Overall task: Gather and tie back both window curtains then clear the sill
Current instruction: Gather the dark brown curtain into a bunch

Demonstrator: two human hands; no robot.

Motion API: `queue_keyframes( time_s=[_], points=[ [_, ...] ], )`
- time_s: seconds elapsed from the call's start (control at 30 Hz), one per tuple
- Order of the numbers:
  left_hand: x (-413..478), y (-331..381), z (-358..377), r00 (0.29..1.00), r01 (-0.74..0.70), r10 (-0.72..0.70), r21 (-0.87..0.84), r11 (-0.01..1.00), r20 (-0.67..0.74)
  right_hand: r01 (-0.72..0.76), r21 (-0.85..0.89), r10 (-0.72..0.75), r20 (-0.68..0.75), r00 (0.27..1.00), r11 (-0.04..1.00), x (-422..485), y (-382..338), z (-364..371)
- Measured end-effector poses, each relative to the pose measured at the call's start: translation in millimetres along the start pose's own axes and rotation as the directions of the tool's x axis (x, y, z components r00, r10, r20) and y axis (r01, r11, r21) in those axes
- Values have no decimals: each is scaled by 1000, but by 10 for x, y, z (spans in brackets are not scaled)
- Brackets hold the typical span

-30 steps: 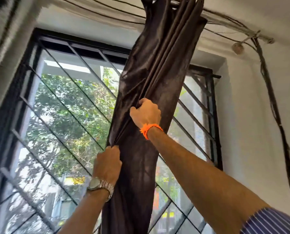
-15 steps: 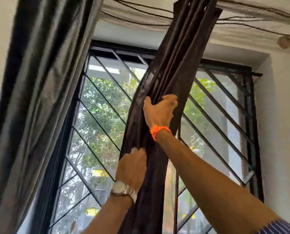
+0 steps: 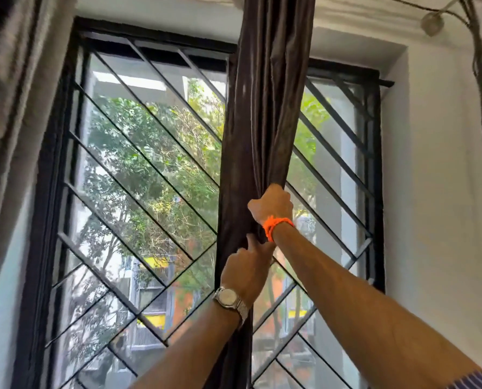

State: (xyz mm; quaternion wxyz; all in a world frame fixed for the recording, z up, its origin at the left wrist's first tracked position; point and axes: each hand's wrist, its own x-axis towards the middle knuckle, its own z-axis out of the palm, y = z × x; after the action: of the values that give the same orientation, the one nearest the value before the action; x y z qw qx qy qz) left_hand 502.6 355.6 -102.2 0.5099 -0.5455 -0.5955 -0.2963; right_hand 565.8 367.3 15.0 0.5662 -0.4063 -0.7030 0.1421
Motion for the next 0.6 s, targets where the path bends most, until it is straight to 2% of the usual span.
queue_keyframes(
  time_s=[0.1,0.3,0.37,0.43,0.5,0.57,0.6],
  points=[
    [69,105,74,996,-89,90,79,993,-13,-18,10,18,12,1000,1000,111,275,-65],
    [199,274,68,988,-149,149,29,988,-28,-25,62,24,22,999,998,272,574,-196],
    [160,325,10,990,-139,137,-53,989,-29,-33,69,30,54,998,997,288,632,-236],
    [114,344,-60,999,-33,23,-261,965,-40,-57,78,50,90,995,995,299,687,-271],
    [104,344,-31,977,163,-212,-520,838,-36,-88,116,75,117,990,989,276,771,-286],
    [146,326,83,878,371,-469,-758,537,97,-106,140,87,138,987,984,197,881,-282],
    [170,293,158,809,456,-551,-811,367,206,-112,147,89,152,984,983,139,943,-273]
  ],
)
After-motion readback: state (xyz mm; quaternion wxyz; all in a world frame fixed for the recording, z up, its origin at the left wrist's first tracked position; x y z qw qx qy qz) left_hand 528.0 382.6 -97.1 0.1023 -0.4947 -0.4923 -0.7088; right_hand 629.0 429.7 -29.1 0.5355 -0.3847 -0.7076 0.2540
